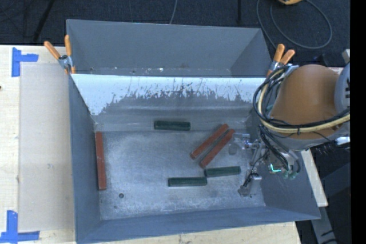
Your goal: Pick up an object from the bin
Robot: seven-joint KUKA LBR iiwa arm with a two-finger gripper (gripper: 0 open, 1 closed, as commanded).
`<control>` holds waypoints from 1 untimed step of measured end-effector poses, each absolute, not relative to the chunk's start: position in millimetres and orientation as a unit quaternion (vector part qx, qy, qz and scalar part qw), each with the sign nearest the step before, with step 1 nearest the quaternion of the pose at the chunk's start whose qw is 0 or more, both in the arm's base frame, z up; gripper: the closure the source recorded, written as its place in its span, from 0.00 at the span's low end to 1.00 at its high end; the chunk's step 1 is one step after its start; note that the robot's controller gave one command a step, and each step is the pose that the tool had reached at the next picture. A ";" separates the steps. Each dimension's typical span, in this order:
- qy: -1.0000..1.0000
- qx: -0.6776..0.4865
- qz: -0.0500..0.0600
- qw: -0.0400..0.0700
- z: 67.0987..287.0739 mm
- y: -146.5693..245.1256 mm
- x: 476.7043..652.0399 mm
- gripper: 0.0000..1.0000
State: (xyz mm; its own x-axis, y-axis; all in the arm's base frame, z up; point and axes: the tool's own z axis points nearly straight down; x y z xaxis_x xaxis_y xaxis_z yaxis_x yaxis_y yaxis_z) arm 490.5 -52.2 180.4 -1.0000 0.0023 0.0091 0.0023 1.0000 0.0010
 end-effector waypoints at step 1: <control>-1.000 0.000 0.000 0.001 183.7 -52.0 492.3 0.00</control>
Offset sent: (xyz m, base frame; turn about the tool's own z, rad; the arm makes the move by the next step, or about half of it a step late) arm -0.0132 0.0363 -0.1104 0.0341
